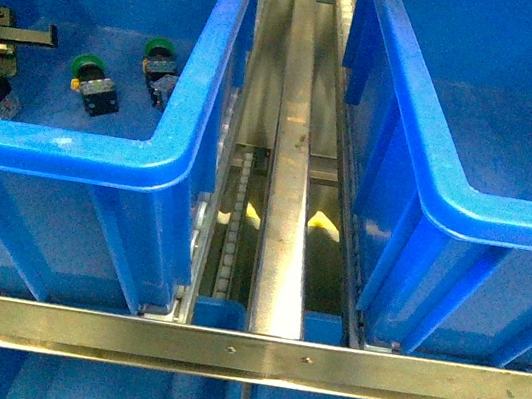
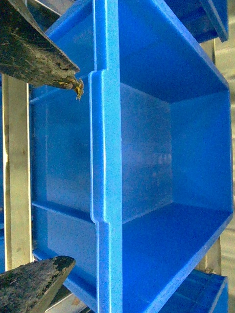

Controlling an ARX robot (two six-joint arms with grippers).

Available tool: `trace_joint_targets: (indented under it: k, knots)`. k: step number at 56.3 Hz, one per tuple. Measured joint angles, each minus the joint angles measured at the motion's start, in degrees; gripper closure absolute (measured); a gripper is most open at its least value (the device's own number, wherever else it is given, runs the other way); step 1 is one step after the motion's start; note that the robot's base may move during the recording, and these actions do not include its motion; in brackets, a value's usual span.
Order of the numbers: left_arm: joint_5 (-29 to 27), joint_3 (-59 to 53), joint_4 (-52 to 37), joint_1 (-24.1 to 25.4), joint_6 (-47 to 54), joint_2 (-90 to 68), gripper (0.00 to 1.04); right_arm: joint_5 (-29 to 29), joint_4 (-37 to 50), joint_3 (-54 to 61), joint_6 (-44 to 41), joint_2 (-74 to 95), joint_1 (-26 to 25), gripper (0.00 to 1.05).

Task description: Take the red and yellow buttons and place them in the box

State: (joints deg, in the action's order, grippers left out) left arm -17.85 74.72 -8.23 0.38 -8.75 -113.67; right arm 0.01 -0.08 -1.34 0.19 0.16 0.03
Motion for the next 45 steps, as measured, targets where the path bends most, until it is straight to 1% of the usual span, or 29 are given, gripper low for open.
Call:
trace_joint_targets:
  k: [12, 20, 31, 32, 35, 39, 40, 42, 45]
  knots:
    - [0.4, -1.0, -2.7, -0.3, 1.4, 0.9, 0.71, 0.0, 0.0, 0.0, 0.0, 0.0, 0.0, 0.06]
    - [5.0, -4.5, -5.5, -0.3, 0.7, 5.6, 0.71, 0.0, 0.0, 0.0, 0.0, 0.0, 0.0, 0.06]
    - [18.7, -12.2, -13.2, 0.8, -3.7, 17.3, 0.71, 0.0, 0.0, 0.0, 0.0, 0.0, 0.0, 0.06]
    - [21.0, -13.4, -14.6, 1.2, -4.8, 19.1, 0.71, 0.0, 0.0, 0.0, 0.0, 0.0, 0.0, 0.06]
    - [25.2, -15.8, -17.4, 2.1, -7.2, 22.8, 0.71, 0.0, 0.0, 0.0, 0.0, 0.0, 0.0, 0.06]
    - [31.5, -19.0, -21.9, 3.9, -11.8, 26.8, 0.71, 0.0, 0.0, 0.0, 0.0, 0.0, 0.0, 0.06]
    - [34.1, -20.3, -24.0, 4.8, -13.3, 28.2, 0.71, 0.0, 0.0, 0.0, 0.0, 0.0, 0.0, 0.06]
    - [37.4, -22.3, -27.0, 6.2, -17.1, 29.8, 0.71, 0.0, 0.0, 0.0, 0.0, 0.0, 0.0, 0.06]
    - [41.6, -24.8, -31.3, 8.1, -21.9, 31.3, 0.71, 0.0, 0.0, 0.0, 0.0, 0.0, 0.0, 0.06]
